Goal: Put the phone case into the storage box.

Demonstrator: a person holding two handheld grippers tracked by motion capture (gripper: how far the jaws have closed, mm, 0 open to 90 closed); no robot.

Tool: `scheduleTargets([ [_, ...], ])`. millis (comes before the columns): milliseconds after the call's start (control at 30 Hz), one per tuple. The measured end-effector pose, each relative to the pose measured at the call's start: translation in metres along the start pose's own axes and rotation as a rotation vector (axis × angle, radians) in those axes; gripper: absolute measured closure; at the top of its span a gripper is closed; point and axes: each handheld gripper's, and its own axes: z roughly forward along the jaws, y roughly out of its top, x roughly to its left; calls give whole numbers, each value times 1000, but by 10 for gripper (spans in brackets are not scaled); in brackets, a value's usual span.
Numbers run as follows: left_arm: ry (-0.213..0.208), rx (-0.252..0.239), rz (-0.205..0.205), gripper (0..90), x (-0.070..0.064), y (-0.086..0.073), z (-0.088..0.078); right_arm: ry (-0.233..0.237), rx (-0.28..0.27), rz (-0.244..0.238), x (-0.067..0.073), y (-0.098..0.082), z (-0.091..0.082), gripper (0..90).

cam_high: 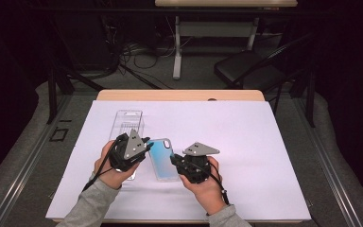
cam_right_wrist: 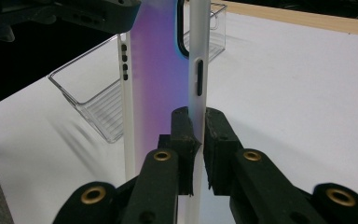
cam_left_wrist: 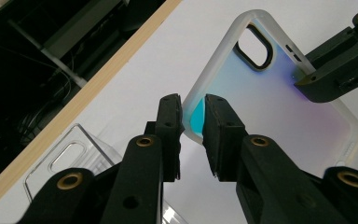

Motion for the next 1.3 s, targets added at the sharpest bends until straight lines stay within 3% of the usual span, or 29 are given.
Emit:
scheduleTargets([
  [700, -9, 0, -52, 795, 2, -1, -2, 9, 0, 7, 1, -1, 1, 836],
  [1300, 1, -4, -46, 800, 1, -1, -3, 16, -8, 15, 1, -1, 1, 834],
])
